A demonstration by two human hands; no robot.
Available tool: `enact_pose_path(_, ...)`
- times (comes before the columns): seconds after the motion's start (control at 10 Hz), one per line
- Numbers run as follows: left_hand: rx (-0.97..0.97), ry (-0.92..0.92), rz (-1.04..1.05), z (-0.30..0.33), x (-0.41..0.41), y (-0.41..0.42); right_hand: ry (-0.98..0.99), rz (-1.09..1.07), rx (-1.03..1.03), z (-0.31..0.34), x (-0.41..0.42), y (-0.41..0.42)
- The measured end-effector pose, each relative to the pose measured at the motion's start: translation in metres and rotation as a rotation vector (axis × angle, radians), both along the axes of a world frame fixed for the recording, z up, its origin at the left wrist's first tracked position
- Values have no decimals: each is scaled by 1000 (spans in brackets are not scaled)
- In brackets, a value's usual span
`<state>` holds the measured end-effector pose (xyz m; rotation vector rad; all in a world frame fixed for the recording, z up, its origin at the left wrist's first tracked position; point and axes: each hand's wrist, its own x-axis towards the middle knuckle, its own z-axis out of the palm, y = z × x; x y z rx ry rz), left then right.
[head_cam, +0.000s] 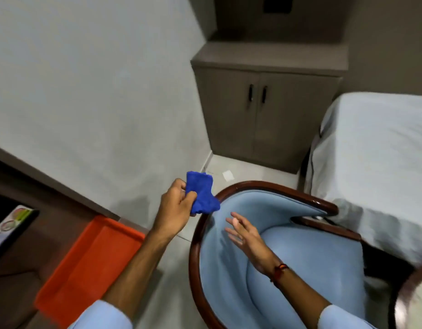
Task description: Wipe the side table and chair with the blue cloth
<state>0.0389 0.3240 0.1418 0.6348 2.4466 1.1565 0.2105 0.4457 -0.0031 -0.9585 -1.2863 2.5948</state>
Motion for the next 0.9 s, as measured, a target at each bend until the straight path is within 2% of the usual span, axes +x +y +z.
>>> enact_pose_path(0.1,250,52,183,43,-19,-50,122,59,-315,54,-72,-1)
enact_pose_path(0.2,316,69,362,44,-38,-106,215,139,-446,95,-144,-25)
enact_pose_path(0.3,249,89,546,8,-55,-171,207,235,-404,114,-202,-69)
enact_pose_path(0.4,137,26,757,-40,-58,-232,110,512,-124,108,-231,-118)
enact_pose_path(0.5,45,-66,928,-81,-51,-279,-13,698,212,82,-248,-170)
enact_pose_path(0.6,-90,-148,1006,-109,-47,-311,-42,795,498,59,-263,-220)
enact_pose_path(0.7,-232,-199,991,-125,-49,-328,-65,849,797,42,-276,-249)
enact_pose_path(0.9,-528,-259,925,-130,-50,-330,-114,1056,1104,13,-272,-258)
